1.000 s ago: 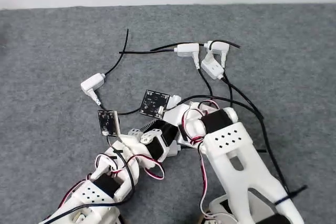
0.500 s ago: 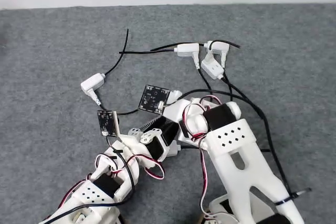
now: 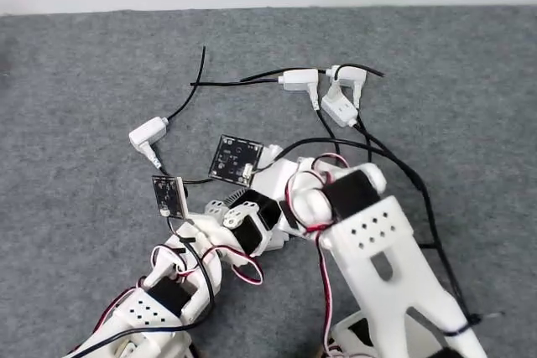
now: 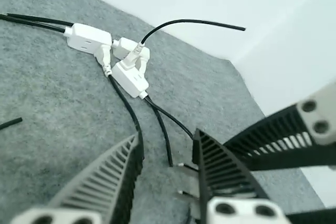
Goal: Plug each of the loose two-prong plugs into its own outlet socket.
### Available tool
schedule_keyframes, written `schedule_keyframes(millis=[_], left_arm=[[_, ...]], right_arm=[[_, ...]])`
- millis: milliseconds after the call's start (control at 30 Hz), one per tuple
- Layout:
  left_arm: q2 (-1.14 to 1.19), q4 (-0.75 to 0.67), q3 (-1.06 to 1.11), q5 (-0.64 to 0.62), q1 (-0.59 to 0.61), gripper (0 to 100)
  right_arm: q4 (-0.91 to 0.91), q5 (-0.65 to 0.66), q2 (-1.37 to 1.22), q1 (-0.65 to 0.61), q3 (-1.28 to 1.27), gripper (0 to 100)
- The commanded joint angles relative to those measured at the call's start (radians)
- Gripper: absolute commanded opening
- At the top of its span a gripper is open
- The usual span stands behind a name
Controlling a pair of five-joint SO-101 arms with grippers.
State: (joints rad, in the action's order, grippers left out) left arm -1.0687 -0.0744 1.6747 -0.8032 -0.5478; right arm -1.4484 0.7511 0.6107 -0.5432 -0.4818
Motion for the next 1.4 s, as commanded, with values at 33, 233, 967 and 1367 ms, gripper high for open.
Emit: schedule_keyframes(millis=[33, 233, 967, 1367], left_arm=[[0.002, -0.012, -0.001, 0.008, 0.005, 14], [0.002, -0.012, -0.001, 0.008, 0.005, 14], [0.002, -0.012, -0.001, 0.008, 0.005, 14], [0.002, -0.011, -0.001, 0.008, 0.005, 14]], right_arm=[[-0.027, -0.006, 0.096, -0.007, 0.081, 0.8], [-0.042, -0.002, 0.125, 0.019, 0.084, 0.8], [-0.033, -0.044, 0.154, 0.018, 0.149, 0.8], [-0.002, -0.080, 0.154, 0.015, 0.147, 0.8]])
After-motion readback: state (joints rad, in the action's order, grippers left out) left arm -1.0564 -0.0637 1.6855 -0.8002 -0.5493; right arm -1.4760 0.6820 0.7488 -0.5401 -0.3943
